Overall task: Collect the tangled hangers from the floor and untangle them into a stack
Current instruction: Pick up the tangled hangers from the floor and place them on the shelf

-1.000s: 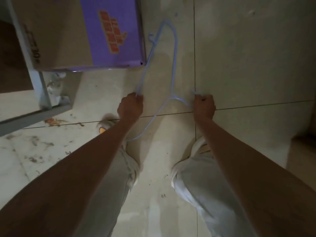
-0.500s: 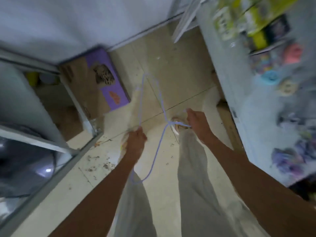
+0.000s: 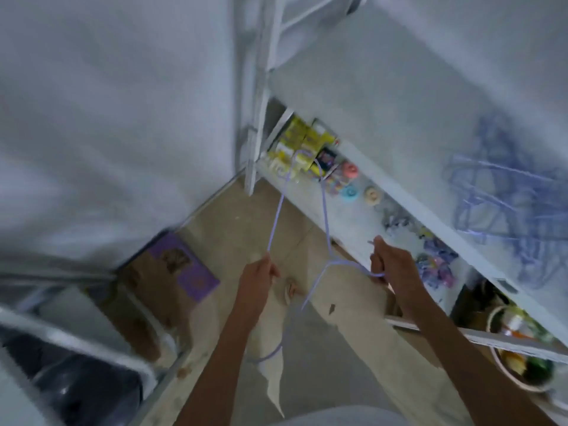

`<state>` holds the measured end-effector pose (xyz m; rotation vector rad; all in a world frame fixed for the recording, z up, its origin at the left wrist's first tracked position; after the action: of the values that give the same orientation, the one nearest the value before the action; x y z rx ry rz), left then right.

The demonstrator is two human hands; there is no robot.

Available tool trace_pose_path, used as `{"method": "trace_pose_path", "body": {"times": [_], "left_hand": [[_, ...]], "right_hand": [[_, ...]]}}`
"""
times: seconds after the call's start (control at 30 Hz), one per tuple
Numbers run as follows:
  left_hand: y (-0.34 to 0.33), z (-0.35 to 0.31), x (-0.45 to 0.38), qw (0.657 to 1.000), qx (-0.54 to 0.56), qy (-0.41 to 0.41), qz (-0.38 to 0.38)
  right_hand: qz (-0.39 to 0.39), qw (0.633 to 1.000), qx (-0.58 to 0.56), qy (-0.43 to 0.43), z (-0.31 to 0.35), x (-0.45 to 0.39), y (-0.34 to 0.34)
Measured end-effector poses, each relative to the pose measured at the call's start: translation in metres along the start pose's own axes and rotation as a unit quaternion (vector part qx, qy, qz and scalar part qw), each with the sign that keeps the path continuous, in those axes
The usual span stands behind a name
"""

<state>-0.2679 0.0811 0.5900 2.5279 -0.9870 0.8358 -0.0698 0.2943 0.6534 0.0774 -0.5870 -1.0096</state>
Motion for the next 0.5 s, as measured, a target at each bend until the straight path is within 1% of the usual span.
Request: {"method": "trace_pose_path", "body": {"times": [0.07,0.13,0.2,0.23,0.27,0.33,0.37,0.43,0.5], "left_hand": [[-0.007,-0.033,-0.001,0.999,-0.038,-0.016,0.030],[-0.021,-0.064,0.000,0.998,-0.034,0.004,0.059],[-0.050,-0.094,0.003,0.990,-0.028,0.022,0.134],[-0.066,-0.113,0.006,0.982,-0.044,0.008,0.185],[-0.082,-0.133,0.009,0.969,-0.083,-0.022,0.233],[-0.113,-0.170,0.016,0.933,-0.160,-0.063,0.316],[-0.129,-0.185,0.018,0.921,-0.178,-0.057,0.342],[-0.164,-0.216,0.017,0.901,-0.214,-0.066,0.371],[-0.209,-0.245,0.010,0.894,-0.217,-0.114,0.375]], "right_hand": [[-0.020,1.000,-0.014,0.001,0.002,0.026,0.025],[-0.069,0.996,-0.052,-0.020,0.001,0.049,0.052],[-0.111,0.990,-0.087,-0.019,0.001,0.067,0.087],[-0.123,0.988,-0.092,-0.014,0.005,0.075,0.104],[-0.136,0.985,-0.102,-0.001,0.009,0.081,0.122],[-0.185,0.973,-0.134,0.019,0.016,0.090,0.162],[-0.219,0.964,-0.150,0.022,0.018,0.091,0.183],[-0.276,0.944,-0.176,0.033,0.021,0.088,0.224],[-0.327,0.919,-0.220,0.025,0.013,0.077,0.261]]}}
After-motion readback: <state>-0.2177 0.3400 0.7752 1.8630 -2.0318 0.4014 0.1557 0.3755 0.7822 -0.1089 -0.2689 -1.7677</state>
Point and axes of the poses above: each hand's wrist, its own x-axis away from the middle knuckle, its own y-axis out of the back of the hand, z = x × y, the point moved 3 cm from there along -x, towards the middle knuckle, and after that the axes turned 3 degrees about -z, right-handed, at the moved point
